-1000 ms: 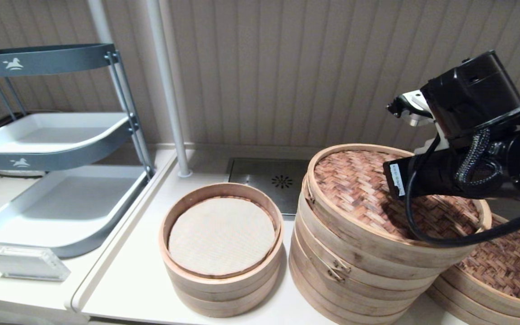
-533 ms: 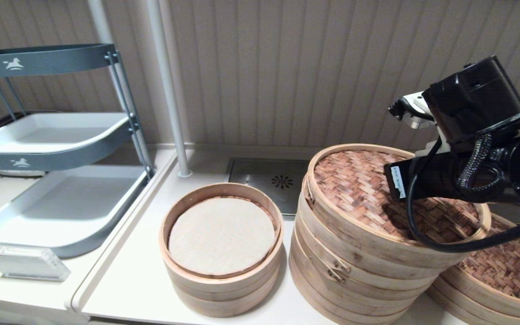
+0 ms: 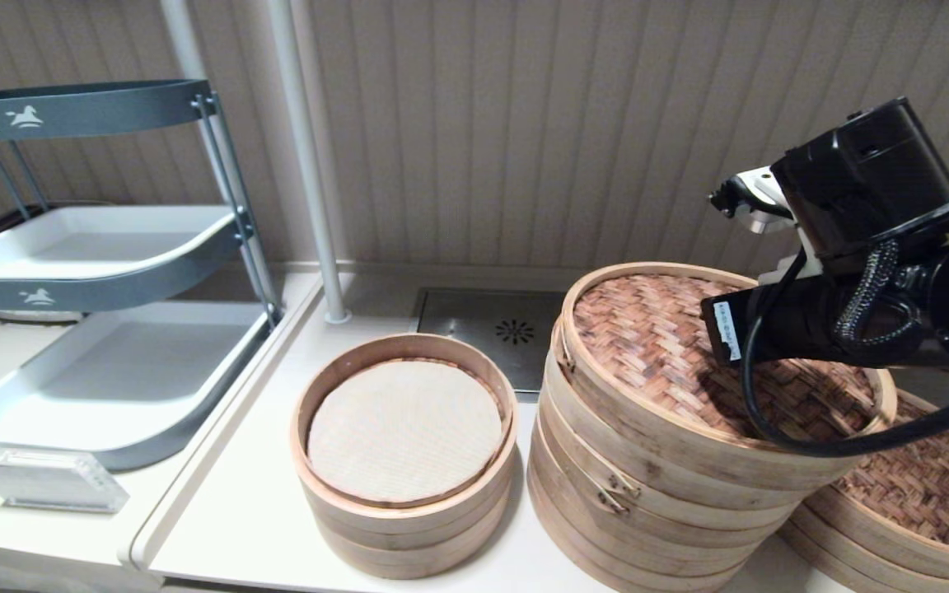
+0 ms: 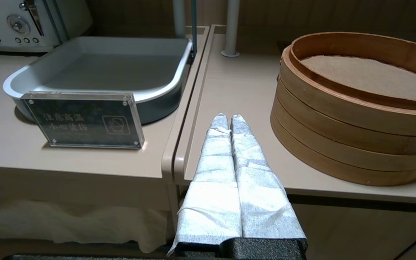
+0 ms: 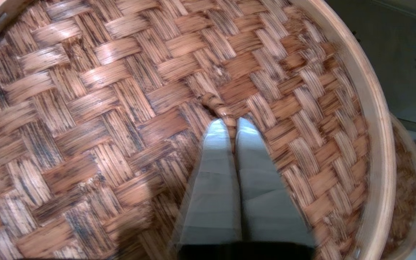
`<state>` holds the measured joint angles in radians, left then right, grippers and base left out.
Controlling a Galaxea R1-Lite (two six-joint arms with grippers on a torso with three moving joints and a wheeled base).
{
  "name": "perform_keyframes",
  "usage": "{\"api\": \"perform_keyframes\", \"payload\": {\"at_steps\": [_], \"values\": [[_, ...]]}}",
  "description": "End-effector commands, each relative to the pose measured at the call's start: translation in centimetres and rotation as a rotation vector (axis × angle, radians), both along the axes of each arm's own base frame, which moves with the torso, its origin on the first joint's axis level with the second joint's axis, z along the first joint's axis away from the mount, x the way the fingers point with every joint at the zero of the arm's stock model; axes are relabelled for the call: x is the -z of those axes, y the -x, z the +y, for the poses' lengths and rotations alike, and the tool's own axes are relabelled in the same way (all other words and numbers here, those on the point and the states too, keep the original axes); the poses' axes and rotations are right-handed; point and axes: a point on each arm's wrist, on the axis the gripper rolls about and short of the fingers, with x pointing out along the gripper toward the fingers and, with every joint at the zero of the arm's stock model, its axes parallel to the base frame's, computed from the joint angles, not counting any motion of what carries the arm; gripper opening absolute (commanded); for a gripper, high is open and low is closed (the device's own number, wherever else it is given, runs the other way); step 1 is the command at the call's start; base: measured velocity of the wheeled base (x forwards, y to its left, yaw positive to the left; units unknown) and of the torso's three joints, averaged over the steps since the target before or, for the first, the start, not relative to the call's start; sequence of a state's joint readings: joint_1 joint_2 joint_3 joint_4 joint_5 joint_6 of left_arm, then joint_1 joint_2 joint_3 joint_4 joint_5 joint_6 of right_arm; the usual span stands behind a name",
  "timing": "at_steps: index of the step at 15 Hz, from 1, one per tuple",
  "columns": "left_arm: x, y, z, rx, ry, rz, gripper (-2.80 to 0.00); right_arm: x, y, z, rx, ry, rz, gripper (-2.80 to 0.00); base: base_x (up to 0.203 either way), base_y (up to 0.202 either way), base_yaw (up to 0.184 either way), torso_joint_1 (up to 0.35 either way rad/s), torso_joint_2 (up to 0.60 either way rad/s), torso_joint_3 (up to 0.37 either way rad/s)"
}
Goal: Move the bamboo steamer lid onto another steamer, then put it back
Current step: Put the steamer, then pick up the steamer
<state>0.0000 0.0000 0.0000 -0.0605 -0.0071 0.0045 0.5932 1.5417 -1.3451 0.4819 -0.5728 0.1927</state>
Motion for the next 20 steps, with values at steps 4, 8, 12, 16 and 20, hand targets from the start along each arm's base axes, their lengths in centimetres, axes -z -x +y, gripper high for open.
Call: {"api": "perform_keyframes", "payload": {"at_steps": [4, 8, 12, 16, 20], "values": [[0.7, -0.2, 0.0, 0.001, 0.000, 0.022, -2.80, -0.2, 0.0, 0.0, 0.001, -0.006, -0.004, 0.00, 0.000, 0.000, 0.000, 0.000, 0.00, 0.000], [0.7, -0.2, 0.0, -0.001, 0.000, 0.023, -2.80, -2.2, 1.2, -1.1, 0.003, -0.069, -0.092, 0.00, 0.000, 0.000, 0.000, 0.000, 0.00, 0.000], [0.7, -0.2, 0.0, -0.001, 0.000, 0.022, -2.80, -5.1, 5.4, -4.0, 0.004, -0.141, -0.207, 0.00, 0.000, 0.000, 0.000, 0.000, 0.00, 0.000], [0.7, -0.2, 0.0, -0.002, 0.000, 0.022, -2.80, -7.5, 11.2, -7.8, 0.014, -0.190, -0.299, -2.80, 0.000, 0.000, 0.000, 0.000, 0.00, 0.000], [0.7, -0.2, 0.0, -0.001, 0.000, 0.022, -2.80, -7.6, 16.4, -11.7, 0.111, -0.197, -0.345, -2.80, 0.000, 0.000, 0.000, 0.000, 0.00, 0.000]]}}
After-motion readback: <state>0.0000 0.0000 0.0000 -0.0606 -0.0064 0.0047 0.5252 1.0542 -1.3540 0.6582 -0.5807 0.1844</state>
